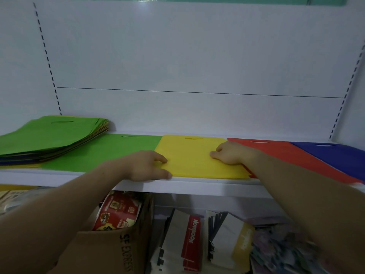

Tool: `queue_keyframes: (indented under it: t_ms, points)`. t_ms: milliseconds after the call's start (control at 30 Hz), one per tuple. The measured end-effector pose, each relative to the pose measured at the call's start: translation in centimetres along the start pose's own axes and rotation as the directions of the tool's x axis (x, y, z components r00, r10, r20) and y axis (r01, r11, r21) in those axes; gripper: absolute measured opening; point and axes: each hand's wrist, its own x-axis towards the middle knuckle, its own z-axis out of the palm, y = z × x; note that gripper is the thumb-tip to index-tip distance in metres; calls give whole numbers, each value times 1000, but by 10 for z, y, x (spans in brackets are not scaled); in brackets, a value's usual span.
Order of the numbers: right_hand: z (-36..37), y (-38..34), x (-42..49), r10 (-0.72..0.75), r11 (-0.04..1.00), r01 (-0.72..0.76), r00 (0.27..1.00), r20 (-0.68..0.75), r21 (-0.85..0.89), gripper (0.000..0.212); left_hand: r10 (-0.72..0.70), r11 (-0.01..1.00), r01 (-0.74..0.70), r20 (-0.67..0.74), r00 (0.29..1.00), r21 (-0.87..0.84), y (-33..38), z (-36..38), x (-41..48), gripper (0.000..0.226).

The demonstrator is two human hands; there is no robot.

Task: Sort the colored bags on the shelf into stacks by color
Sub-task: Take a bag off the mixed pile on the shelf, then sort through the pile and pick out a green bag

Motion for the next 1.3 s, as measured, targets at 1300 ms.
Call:
queue_keyframes:
  t_ms: [1300]
  points:
    - [-1, -461, 85, -320, 941, 330, 940, -113, 77, 70, -372, 928, 350, -309, 875, -126, -341, -141, -180, 67]
